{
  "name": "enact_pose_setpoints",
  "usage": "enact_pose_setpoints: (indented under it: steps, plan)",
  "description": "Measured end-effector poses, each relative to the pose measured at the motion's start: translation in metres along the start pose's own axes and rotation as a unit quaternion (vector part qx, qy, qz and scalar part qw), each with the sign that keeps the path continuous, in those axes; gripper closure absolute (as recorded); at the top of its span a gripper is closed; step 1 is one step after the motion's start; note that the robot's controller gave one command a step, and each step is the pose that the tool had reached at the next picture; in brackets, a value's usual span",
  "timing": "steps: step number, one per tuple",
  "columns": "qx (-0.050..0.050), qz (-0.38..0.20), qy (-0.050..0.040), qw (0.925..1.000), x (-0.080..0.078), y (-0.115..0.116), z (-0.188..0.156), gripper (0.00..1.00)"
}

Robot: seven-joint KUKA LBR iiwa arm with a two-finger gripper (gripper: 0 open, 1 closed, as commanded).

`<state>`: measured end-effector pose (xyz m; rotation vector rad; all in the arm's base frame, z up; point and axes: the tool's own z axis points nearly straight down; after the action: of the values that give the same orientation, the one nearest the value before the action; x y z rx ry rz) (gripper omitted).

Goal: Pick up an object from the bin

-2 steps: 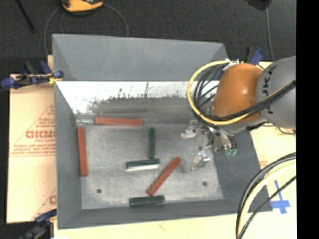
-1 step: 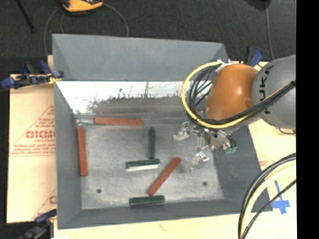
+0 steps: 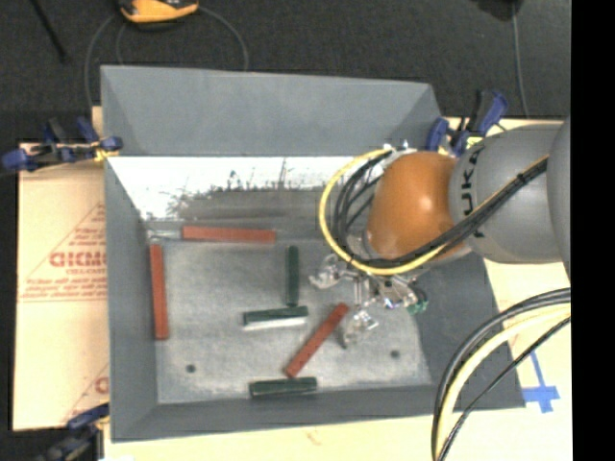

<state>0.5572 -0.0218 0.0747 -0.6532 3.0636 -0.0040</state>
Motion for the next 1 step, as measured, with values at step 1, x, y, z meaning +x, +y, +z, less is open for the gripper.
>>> enact_pose_setpoints:
  steps: [1]
  plan:
    - [0.004,-0.002,-0.0027,1.0,0.0127,0.0047,-0.0063,1.0]
